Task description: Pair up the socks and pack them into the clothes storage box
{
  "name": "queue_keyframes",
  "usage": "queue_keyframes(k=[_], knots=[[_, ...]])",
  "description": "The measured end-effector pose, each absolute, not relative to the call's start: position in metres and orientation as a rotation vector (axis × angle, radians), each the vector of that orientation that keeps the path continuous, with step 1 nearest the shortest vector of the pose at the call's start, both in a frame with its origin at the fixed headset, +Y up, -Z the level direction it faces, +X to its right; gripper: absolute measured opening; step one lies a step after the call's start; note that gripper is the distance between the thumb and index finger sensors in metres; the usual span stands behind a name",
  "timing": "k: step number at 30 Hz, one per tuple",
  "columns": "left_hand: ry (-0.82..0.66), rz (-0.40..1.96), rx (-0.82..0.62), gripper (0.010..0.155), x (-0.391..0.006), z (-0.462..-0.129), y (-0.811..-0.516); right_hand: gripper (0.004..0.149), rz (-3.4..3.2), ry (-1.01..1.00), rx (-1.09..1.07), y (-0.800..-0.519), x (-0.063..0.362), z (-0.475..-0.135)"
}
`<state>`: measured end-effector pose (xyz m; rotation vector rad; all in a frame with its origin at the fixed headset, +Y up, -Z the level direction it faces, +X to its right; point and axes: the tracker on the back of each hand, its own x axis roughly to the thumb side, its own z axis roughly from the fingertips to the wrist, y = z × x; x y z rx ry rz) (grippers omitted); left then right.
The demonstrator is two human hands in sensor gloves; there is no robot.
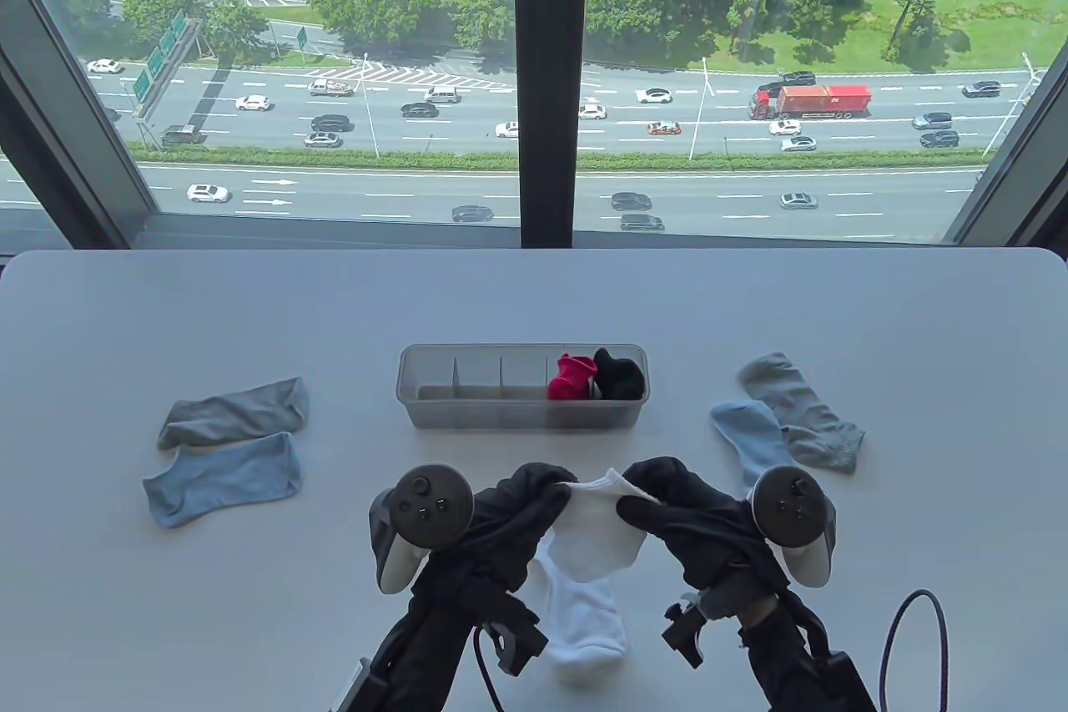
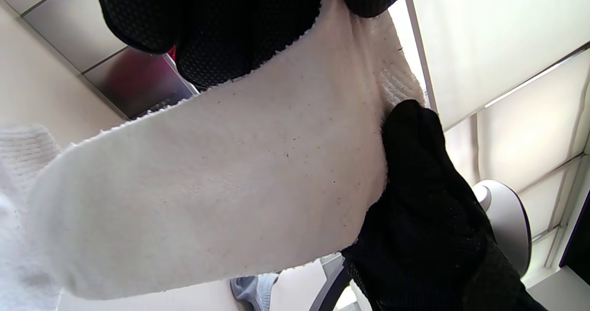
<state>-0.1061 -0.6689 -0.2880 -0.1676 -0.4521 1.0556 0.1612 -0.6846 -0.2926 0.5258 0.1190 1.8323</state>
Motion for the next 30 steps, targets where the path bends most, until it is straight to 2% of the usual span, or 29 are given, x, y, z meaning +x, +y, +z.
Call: queue_keyframes(k=[2, 3, 4, 6, 8, 10, 13, 16, 20, 21, 24, 30], knots=[[-0.488, 1.154, -0.354, 0.038, -0.103, -0.291, -0.669, 0.046, 1.813, 0.264, 0.589, -0.675, 0.160, -0.293], [-0.448, 1.227, -0.482, 0.039, -0.103, -0.294, -0.674, 0.043, 1.856, 0.355, 0.586, -0.671, 0.160, -0.294], [-0.414, 1.246, -0.522, 0.040, -0.104, -0.295, -0.677, 0.043, 1.887, 0.377, 0.577, -0.671, 0.159, -0.294], [-0.278, 1.127, -0.524, 0.040, -0.107, -0.301, -0.690, 0.043, 2.070, 0.437, 0.484, -0.678, 0.153, -0.300], [-0.158, 0.841, -0.546, 0.042, -0.103, -0.308, -0.716, 0.045, 2.310, 0.476, 0.306, -0.706, 0.131, -0.309], [-0.077, 0.708, -0.550, 0.042, -0.097, -0.311, -0.737, 0.052, 2.408, 0.460, 0.232, -0.724, 0.115, -0.316], [-0.006, 0.536, -0.542, 0.043, -0.093, -0.315, -0.758, 0.067, 2.611, 0.538, 0.181, -0.748, 0.088, -0.327], [-0.003, 0.537, -0.527, 0.044, -0.095, -0.315, -0.762, 0.068, 2.787, 0.678, 0.143, -0.764, 0.066, -0.330], [0.016, 0.575, -0.557, 0.049, -0.104, -0.314, -0.756, 0.054, 3.006, 0.600, 0.194, -0.764, 0.056, -0.327], [0.031, 0.575, -0.532, 0.051, -0.108, -0.314, -0.754, 0.049, 2.966, 0.605, 0.185, -0.766, 0.057, -0.326], [0.028, 0.606, -0.447, 0.054, -0.123, -0.312, -0.749, 0.045, 2.892, 0.620, 0.225, -0.766, 0.067, -0.324], [-0.156, 0.992, -0.620, 0.069, -0.136, -0.320, -0.753, 0.044, 2.448, 0.319, 0.258, -0.735, 0.089, -0.311]])
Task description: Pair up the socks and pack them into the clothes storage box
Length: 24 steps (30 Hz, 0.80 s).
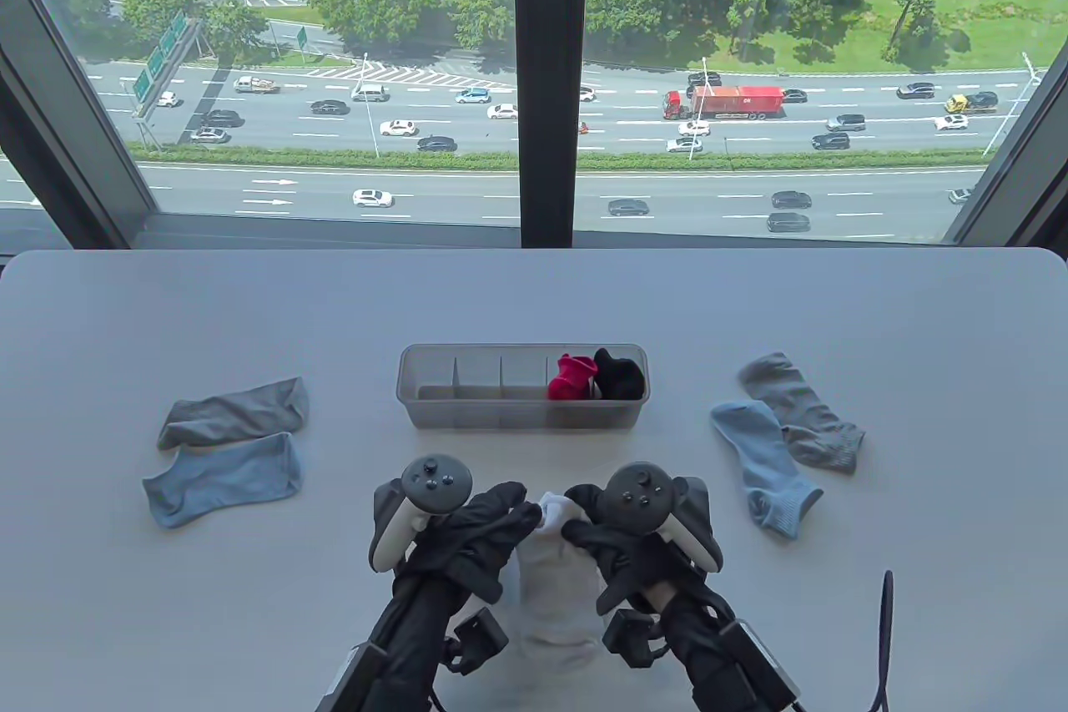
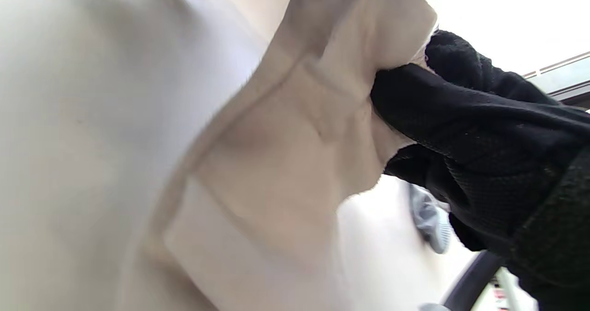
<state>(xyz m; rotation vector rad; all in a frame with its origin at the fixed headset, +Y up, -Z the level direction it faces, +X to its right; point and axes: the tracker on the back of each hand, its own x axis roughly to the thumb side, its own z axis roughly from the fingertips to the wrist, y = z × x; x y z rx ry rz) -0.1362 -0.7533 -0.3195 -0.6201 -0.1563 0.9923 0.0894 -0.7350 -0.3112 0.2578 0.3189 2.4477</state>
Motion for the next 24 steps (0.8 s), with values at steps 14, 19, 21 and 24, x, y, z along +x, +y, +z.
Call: queue_keyframes(k=[14, 19, 21, 24], knots=[[-0.109, 1.165, -0.063, 0.043, -0.165, -0.313, -0.704, 0.038, 1.908, 0.498, 0.907, -0.664, 0.108, -0.298], [-0.349, 1.310, -0.186, 0.045, -0.141, -0.309, -0.699, 0.040, 2.035, 0.153, 0.619, -0.681, 0.100, -0.297], [-0.429, 1.331, -0.249, 0.052, -0.136, -0.308, -0.701, 0.041, 1.997, 0.015, 0.468, -0.685, 0.107, -0.296], [-0.572, 1.305, -0.413, 0.081, -0.127, -0.307, -0.702, 0.041, 2.047, -0.012, 0.456, -0.684, 0.112, -0.296]])
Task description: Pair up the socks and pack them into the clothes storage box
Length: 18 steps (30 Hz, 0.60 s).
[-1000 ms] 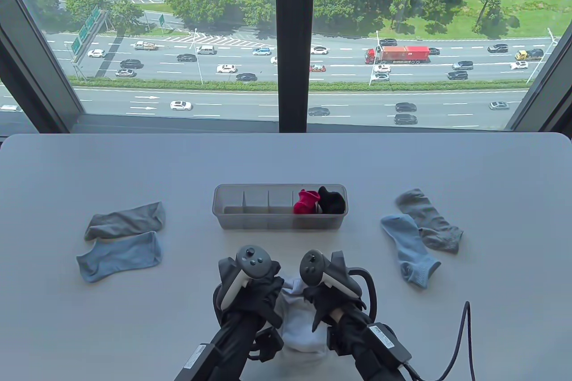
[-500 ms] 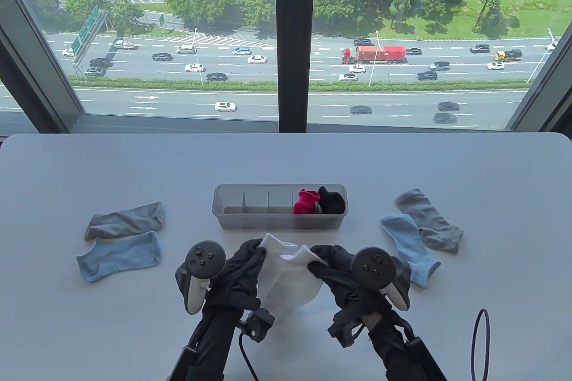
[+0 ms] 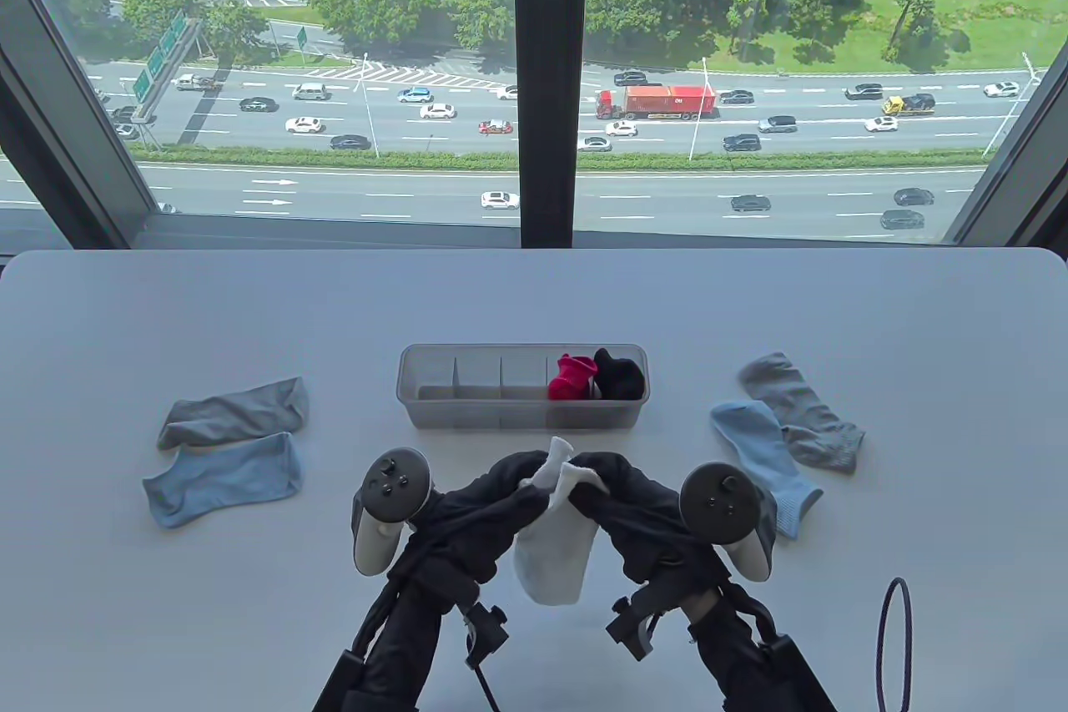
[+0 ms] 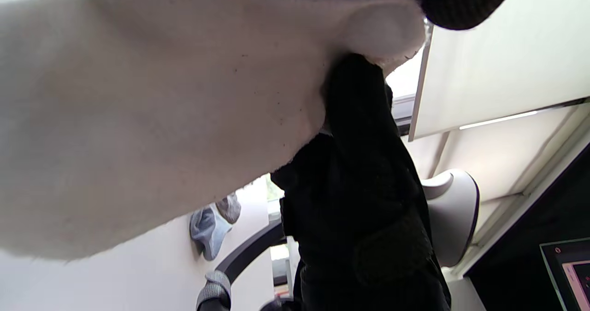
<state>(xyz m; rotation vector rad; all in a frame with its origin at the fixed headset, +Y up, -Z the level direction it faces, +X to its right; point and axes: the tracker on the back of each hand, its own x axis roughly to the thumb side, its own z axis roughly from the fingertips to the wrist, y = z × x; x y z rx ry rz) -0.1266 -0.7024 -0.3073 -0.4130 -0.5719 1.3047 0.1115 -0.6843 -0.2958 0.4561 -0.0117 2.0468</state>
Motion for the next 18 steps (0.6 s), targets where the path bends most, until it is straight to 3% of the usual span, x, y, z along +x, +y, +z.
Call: queue_keyframes(k=[3, 4, 5, 6, 7, 9, 11, 13, 15, 18], knots=[[-0.584, 1.138, -0.413, 0.082, -0.118, -0.305, -0.699, 0.041, 2.083, -0.027, 0.421, -0.686, 0.112, -0.297], [-0.579, 1.113, -0.407, 0.078, -0.117, -0.304, -0.698, 0.041, 2.086, -0.033, 0.404, -0.686, 0.112, -0.297], [-0.514, 1.106, -0.347, 0.064, -0.117, -0.303, -0.696, 0.042, 2.088, -0.031, 0.408, -0.686, 0.112, -0.297], [-0.411, 1.112, -0.219, 0.049, -0.119, -0.301, -0.694, 0.042, 2.110, -0.028, 0.408, -0.686, 0.113, -0.297], [-0.374, 1.142, -0.129, 0.044, -0.120, -0.301, -0.693, 0.042, 2.146, -0.066, 0.393, -0.685, 0.115, -0.297], [-0.436, 1.099, -0.219, 0.043, -0.118, -0.300, -0.691, 0.046, 2.183, -0.099, 0.385, -0.683, 0.116, -0.297], [-0.459, 1.033, -0.199, 0.043, -0.116, -0.297, -0.689, 0.064, 2.212, -0.061, 0.449, -0.683, 0.117, -0.299], [-0.513, 0.961, -0.245, 0.043, -0.113, -0.296, -0.687, 0.088, 2.246, 0.194, 0.652, -0.687, 0.120, -0.305], [-0.511, 0.917, -0.210, 0.043, -0.111, -0.294, -0.683, 0.080, 2.182, 0.308, 0.679, -0.693, 0.120, -0.307], [-0.429, 0.799, -0.134, 0.042, -0.109, -0.291, -0.678, 0.045, 2.050, 0.212, 0.537, -0.702, 0.124, -0.311]])
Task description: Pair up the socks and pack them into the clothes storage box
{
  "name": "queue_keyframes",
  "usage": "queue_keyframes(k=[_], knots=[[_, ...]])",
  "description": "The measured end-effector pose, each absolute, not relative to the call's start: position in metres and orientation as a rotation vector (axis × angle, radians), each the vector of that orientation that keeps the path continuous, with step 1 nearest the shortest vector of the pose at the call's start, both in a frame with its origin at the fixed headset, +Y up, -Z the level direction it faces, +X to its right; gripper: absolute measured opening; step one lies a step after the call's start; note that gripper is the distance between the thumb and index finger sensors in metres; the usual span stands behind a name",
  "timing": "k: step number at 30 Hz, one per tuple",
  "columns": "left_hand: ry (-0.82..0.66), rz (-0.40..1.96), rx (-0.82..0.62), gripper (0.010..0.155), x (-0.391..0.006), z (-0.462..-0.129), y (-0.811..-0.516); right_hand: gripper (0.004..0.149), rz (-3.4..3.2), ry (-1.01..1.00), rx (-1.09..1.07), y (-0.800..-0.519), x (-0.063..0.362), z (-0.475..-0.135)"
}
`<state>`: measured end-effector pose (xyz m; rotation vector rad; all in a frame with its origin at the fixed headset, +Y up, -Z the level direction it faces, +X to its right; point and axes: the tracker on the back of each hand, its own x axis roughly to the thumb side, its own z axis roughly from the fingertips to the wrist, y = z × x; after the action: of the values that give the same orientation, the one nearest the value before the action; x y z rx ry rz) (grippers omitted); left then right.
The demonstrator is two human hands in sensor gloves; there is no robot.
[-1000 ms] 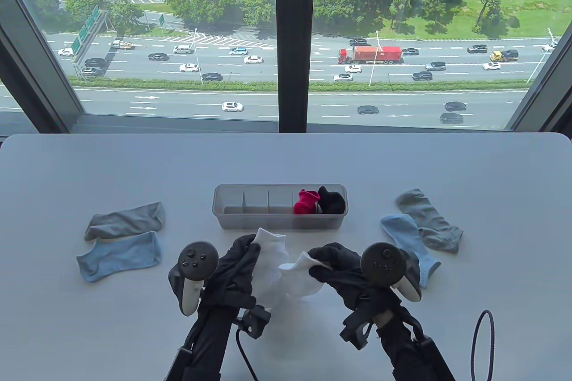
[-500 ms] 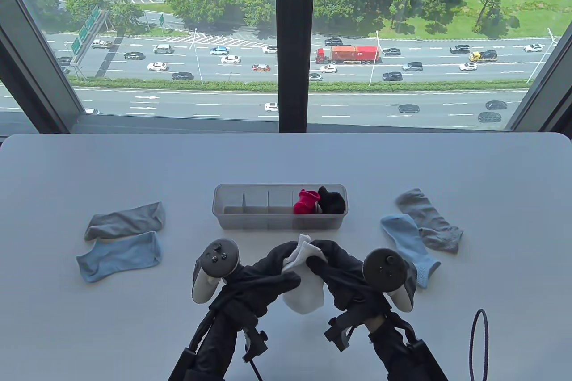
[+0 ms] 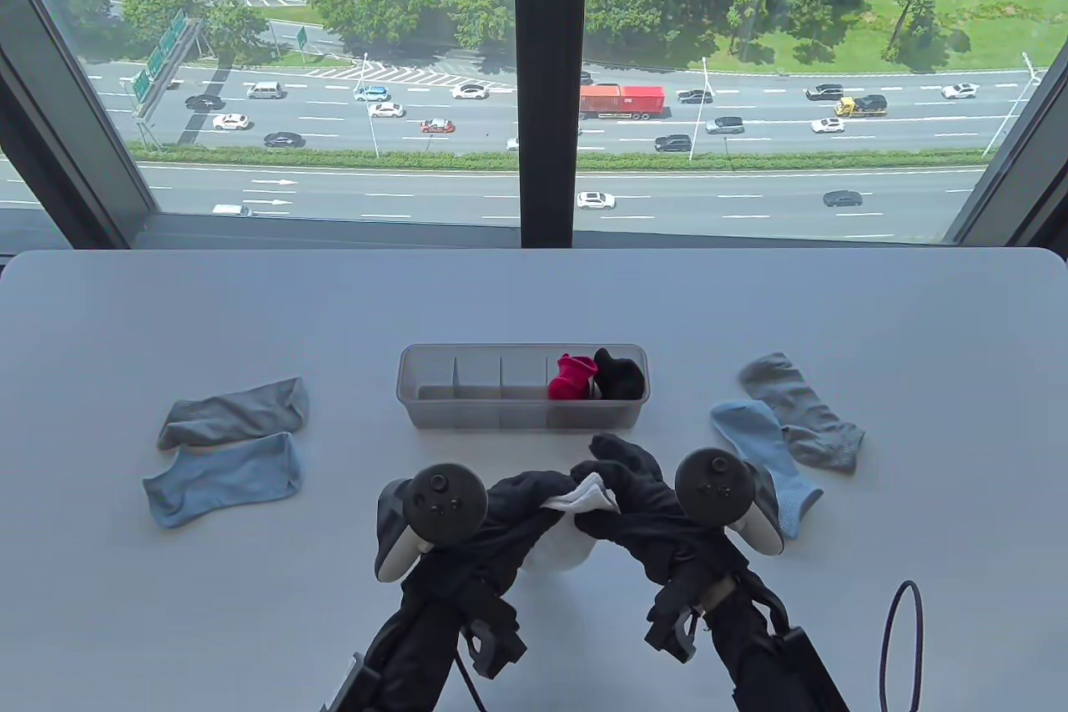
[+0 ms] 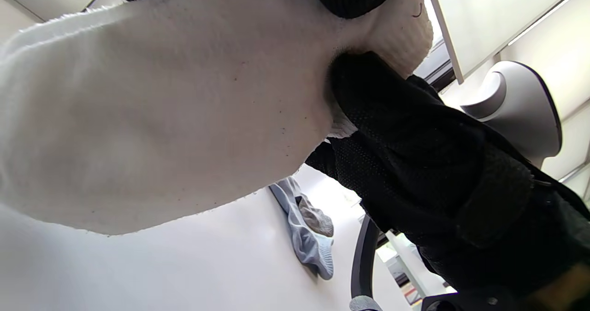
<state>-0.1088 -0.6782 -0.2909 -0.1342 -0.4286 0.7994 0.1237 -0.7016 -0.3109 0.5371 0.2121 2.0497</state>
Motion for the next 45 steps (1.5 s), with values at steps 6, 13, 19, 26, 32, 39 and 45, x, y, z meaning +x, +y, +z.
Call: queue_keyframes(k=[6, 13, 19, 26, 32, 39, 45], knots=[[-0.428, 0.798, -0.156, 0.042, -0.112, -0.296, -0.678, 0.050, 2.124, 0.156, 0.586, -0.687, 0.127, -0.308], [-0.413, 1.021, -0.546, 0.042, -0.113, -0.309, -0.707, 0.045, 2.131, 0.278, 0.551, -0.691, 0.127, -0.312], [-0.094, 0.387, -0.507, 0.083, -0.114, -0.310, -0.746, 0.068, 2.491, 0.333, 0.384, -0.736, 0.119, -0.316], [-0.499, 0.348, -0.882, 0.050, -0.075, -0.292, -0.746, 0.049, 2.478, 0.480, 0.563, -0.733, 0.113, -0.311], [-0.395, 0.152, -0.989, 0.077, -0.078, -0.295, -0.770, 0.058, 2.536, 0.900, 0.733, -0.750, 0.098, -0.306], [-0.356, 0.252, -0.899, 0.080, -0.091, -0.304, -0.773, 0.064, 2.761, 0.883, 0.678, -0.778, 0.080, -0.305], [-0.330, 0.207, -0.763, 0.061, -0.090, -0.304, -0.773, 0.039, 2.621, 0.820, 0.531, -0.779, 0.080, -0.313]])
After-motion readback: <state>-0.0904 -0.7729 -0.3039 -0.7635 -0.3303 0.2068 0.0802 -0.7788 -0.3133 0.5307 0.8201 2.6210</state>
